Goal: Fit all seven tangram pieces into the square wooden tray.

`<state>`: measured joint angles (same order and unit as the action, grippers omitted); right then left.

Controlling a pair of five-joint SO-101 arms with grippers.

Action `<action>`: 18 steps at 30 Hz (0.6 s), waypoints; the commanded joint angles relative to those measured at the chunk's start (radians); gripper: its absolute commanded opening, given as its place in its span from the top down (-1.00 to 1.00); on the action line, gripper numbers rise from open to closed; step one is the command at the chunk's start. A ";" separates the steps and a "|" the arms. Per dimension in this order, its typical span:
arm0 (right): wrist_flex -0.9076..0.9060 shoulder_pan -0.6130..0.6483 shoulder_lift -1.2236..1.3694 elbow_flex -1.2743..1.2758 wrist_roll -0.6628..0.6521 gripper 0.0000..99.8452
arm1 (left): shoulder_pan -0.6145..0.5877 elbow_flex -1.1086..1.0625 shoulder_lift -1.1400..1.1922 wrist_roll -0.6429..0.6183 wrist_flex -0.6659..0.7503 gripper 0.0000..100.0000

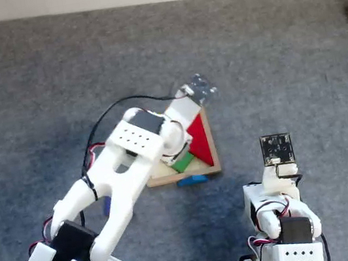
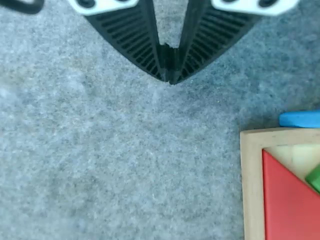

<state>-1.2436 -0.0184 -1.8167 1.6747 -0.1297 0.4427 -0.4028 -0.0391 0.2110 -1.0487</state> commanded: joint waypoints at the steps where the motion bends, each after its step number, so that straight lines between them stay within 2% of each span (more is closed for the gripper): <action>1: -0.007 -0.010 -0.018 0.102 -0.011 0.99 | 0.016 0.070 -0.016 0.009 -0.080 0.72; 4: -0.007 -0.010 -0.018 0.102 -0.011 0.99 | 0.079 0.099 -0.016 0.009 -0.175 0.63; 7: -0.007 -0.010 -0.018 0.102 -0.011 0.99 | 0.136 0.101 -0.008 0.008 -0.209 0.60; 18: -0.007 -0.010 -0.018 0.102 -0.011 0.99 | 0.162 0.070 0.117 0.009 -0.161 0.60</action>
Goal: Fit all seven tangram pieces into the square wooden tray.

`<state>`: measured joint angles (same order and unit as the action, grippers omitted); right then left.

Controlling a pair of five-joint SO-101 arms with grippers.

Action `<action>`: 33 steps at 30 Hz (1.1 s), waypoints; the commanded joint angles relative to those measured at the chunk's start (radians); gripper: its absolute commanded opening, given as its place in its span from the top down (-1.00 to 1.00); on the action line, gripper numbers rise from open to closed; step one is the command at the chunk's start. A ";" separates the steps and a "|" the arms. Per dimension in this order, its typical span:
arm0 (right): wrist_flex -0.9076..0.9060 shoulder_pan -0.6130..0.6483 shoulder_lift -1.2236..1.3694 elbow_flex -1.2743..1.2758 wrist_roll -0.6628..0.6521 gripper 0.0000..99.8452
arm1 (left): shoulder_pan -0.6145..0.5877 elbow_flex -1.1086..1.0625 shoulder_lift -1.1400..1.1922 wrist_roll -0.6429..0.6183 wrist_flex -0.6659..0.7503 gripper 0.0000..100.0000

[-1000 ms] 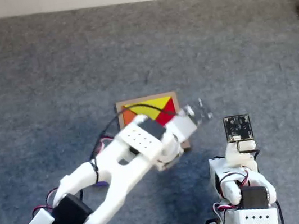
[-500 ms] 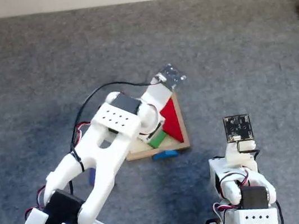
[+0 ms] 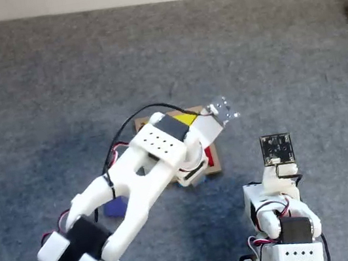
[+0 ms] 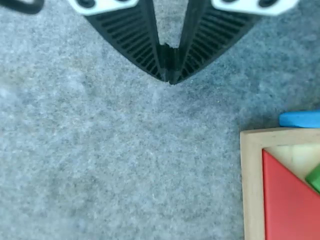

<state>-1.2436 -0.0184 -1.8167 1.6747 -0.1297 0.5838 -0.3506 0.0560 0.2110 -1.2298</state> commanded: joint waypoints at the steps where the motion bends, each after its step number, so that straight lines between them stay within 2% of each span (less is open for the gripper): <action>1: -0.007 -0.010 -0.018 0.102 -0.011 0.99 | 0.019 0.015 0.038 0.009 0.040 0.60; 8: -0.007 -0.010 -0.018 0.102 -0.011 0.99 | 0.039 0.010 0.084 0.003 0.075 0.61; 13: -0.007 -0.010 -0.018 0.102 -0.011 0.99 | 0.071 -0.008 0.085 0.002 0.120 0.79; 17: -0.007 -0.010 -0.018 0.102 -0.011 0.99 | 0.076 -0.062 0.085 0.002 0.183 0.81; 23: -0.007 -0.010 -0.018 0.102 -0.011 0.99 | 0.076 -0.067 0.082 0.002 0.183 0.82; 26: -0.007 -0.010 -0.018 0.102 -0.011 0.99 | 0.076 -0.056 0.074 0.002 0.183 0.91; 33: -0.007 -0.010 -0.018 0.102 -0.011 0.99 | 0.074 -0.050 -0.047 0.003 0.153 0.95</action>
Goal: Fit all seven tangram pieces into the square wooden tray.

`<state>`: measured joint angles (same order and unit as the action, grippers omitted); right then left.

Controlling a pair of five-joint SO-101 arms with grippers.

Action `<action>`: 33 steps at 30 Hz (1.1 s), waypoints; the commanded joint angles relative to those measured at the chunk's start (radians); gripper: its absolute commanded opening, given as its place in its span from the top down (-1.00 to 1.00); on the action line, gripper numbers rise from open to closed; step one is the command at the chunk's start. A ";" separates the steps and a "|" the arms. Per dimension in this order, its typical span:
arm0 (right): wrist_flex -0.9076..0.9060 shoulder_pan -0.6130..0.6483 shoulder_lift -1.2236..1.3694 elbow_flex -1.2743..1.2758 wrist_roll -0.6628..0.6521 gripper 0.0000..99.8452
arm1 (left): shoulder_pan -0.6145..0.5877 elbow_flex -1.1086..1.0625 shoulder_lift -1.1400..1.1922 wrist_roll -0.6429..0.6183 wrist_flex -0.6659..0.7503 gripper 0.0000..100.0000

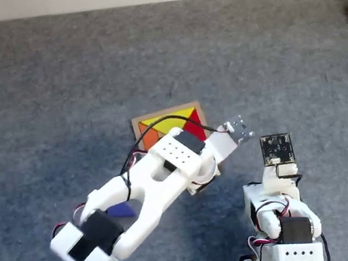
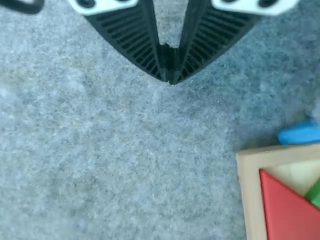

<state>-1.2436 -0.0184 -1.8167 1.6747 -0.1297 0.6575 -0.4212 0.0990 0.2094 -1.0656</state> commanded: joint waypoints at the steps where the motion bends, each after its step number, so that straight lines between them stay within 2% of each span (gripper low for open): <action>1: -0.007 -0.010 -0.018 0.102 -0.011 0.99 | 0.001 0.021 -0.104 0.005 -0.017 0.95; 14: -0.007 -0.010 -0.018 0.102 -0.011 0.99 | -0.087 0.125 -0.143 0.011 -0.011 0.95; 21: -0.007 -0.010 -0.018 0.102 -0.011 0.99 | -0.081 0.127 -0.142 0.012 -0.011 0.94; 25: -0.007 -0.010 -0.018 0.102 -0.011 0.99 | -0.074 0.124 -0.137 0.063 -0.011 0.94; 33: -0.007 -0.010 -0.018 0.102 -0.011 0.99 | -0.073 0.219 0.050 0.066 -0.017 0.93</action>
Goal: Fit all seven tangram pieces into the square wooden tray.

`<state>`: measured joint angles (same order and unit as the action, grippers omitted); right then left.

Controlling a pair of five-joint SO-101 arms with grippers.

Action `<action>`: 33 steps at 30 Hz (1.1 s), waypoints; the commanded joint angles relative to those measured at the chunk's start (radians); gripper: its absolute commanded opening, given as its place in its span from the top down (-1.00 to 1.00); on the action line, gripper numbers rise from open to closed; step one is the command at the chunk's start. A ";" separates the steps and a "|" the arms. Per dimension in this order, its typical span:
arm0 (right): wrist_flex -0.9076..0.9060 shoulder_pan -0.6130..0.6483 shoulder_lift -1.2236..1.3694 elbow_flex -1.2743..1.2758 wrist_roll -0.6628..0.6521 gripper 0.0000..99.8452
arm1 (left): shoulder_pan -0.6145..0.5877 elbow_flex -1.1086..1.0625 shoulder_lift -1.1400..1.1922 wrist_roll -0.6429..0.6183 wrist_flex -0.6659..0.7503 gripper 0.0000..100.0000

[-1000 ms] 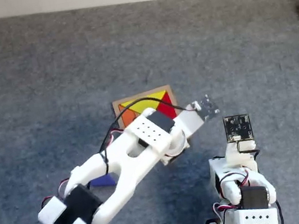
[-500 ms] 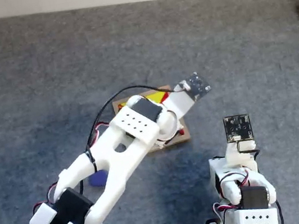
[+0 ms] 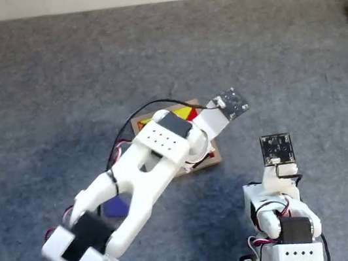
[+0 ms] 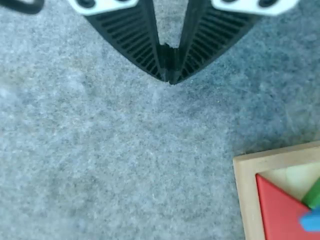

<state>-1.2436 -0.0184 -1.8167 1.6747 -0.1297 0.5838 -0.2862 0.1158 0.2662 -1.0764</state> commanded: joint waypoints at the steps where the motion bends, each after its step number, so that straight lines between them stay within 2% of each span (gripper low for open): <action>1: -0.007 -0.010 -0.018 0.102 -0.011 0.99 | -0.001 0.099 0.048 0.009 -0.006 0.93; 5: -0.007 -0.010 -0.018 0.102 -0.011 0.99 | 0.004 0.116 0.070 0.009 -0.008 0.89; 13: -0.007 -0.010 -0.018 0.102 -0.011 0.99 | -0.015 0.114 0.074 0.003 -0.008 0.63; 24: -0.007 -0.010 -0.018 0.102 -0.011 0.99 | -0.131 0.125 0.064 0.005 -0.002 0.61; 33: -0.007 -0.010 -0.018 0.102 -0.011 0.99 | -0.160 0.162 0.062 0.005 -0.006 0.61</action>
<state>-1.2436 -0.0184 -1.8167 1.6747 -0.1297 0.4534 -0.1772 0.1941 0.2662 -1.0764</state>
